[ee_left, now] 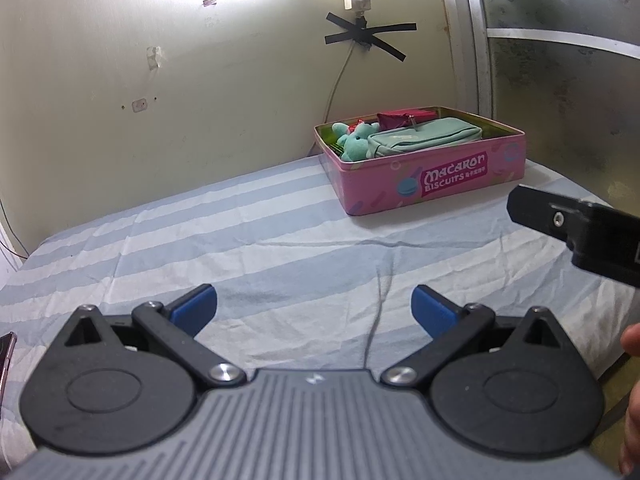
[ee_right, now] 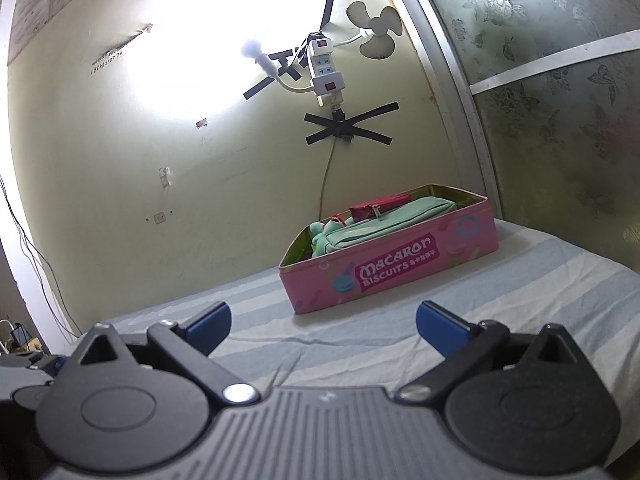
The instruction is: Organize objects
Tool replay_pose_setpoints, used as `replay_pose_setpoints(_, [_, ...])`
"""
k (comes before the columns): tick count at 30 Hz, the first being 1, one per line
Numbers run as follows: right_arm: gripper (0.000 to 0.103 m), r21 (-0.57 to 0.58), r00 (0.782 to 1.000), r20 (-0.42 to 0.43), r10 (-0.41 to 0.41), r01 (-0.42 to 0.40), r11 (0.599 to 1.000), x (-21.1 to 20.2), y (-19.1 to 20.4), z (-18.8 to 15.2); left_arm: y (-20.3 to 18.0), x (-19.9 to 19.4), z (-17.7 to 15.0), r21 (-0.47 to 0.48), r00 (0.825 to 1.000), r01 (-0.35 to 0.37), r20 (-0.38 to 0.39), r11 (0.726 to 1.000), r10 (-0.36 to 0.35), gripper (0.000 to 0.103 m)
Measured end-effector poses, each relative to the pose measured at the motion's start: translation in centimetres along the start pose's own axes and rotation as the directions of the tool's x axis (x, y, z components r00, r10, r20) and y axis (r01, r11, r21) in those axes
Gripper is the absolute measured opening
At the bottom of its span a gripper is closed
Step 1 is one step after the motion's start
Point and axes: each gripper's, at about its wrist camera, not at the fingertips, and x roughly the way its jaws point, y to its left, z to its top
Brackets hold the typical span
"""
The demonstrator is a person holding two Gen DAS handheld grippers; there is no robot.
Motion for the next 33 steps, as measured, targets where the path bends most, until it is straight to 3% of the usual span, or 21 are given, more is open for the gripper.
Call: replay_pose_setpoints(33, [0.102,0.004,1.000,-0.002,0.000,0.000,1.000,-0.11,-0.19,0.08,-0.19,-0.16,-0.11,0.013,1.000,0.024,-0.011,1.000,-0.024,0.103])
